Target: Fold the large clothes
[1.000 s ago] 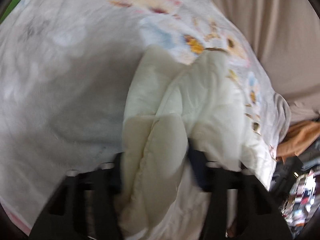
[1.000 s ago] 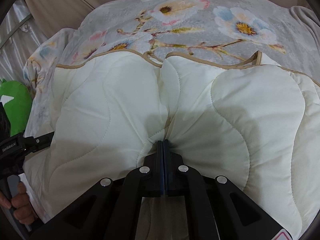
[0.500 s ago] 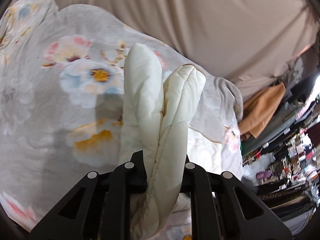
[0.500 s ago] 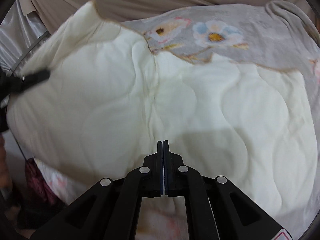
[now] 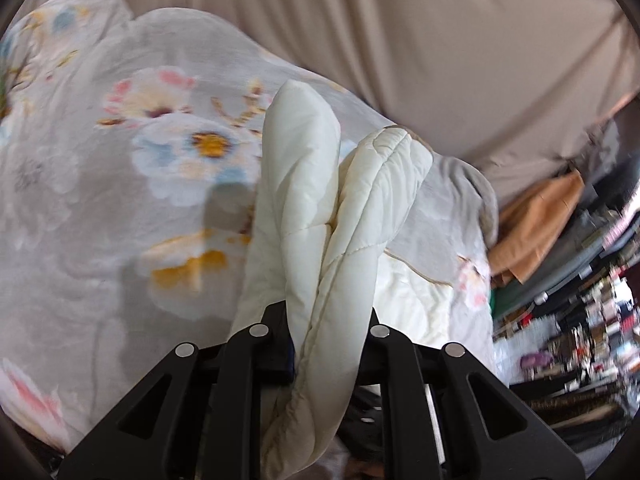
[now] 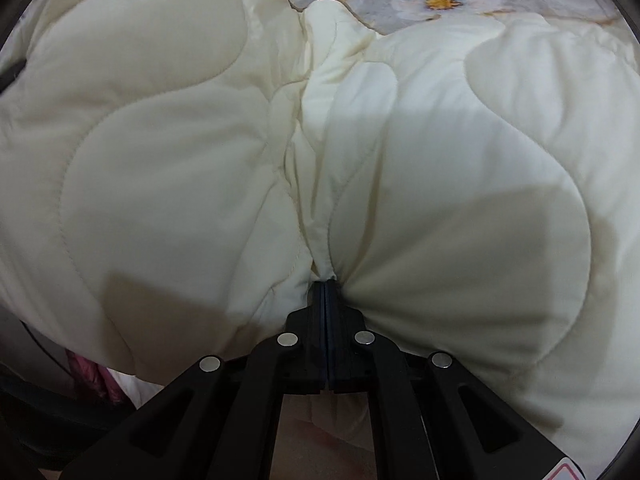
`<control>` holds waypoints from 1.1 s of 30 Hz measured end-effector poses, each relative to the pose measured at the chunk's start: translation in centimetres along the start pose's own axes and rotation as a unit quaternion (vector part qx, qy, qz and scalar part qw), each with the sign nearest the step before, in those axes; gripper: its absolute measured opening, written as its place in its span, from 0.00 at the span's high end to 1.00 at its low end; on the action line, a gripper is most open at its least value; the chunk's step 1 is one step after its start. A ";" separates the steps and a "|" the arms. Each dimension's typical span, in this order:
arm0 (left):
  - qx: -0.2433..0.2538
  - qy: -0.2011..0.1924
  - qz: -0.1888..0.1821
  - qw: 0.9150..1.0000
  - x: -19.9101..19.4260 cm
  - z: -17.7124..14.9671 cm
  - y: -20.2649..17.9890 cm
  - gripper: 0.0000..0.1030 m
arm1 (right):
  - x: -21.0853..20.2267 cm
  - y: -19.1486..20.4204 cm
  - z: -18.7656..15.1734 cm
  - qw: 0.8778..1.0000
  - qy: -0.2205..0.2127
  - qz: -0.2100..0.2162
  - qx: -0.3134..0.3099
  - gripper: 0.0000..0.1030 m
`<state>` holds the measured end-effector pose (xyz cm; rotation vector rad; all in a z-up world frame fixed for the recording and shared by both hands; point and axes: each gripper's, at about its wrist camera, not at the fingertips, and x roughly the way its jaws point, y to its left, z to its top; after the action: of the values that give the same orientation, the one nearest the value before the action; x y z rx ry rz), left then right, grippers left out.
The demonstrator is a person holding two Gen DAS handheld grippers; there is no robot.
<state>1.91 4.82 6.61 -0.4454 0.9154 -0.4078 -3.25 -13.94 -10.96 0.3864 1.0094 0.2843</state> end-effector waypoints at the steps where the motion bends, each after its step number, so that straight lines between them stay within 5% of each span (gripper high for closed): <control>1: -0.008 -0.001 0.002 1.000 -0.2 0.2 0.7 0.86 | -1.0 0.2 0.6 1.000 -0.013 0.003 -0.002 0.98; 7: -0.059 0.005 -0.004 0.998 -0.8 0.6 4.9 0.86 | -3.0 -2.4 7.0 0.995 -0.088 -0.010 0.050 0.97; 15: -0.063 0.021 -0.013 0.998 -1.1 0.3 5.9 0.86 | 6.3 0.1 11.4 0.999 -0.032 0.006 0.014 0.97; 20: -0.051 0.028 -0.028 0.998 -0.6 0.7 4.2 0.86 | 7.9 1.2 12.0 1.000 -0.020 0.000 -0.010 0.97; 26: 0.010 0.030 -0.069 0.997 0.2 1.4 -1.9 0.86 | -2.3 -1.3 8.6 0.997 -0.070 0.036 0.020 0.97; 30: 0.042 0.044 -0.092 0.994 1.8 0.9 -6.4 0.86 | -9.5 -6.6 2.6 0.993 -0.101 -0.019 0.065 0.97; 33: 0.066 0.060 -0.104 0.991 3.4 0.0 -9.5 0.86 | -8.8 -9.8 0.0 0.990 -0.077 -0.014 0.116 0.97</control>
<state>2.39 -4.88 9.44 -0.4002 0.9549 -0.6879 -7.14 -26.25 -8.57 0.5962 0.8964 0.1097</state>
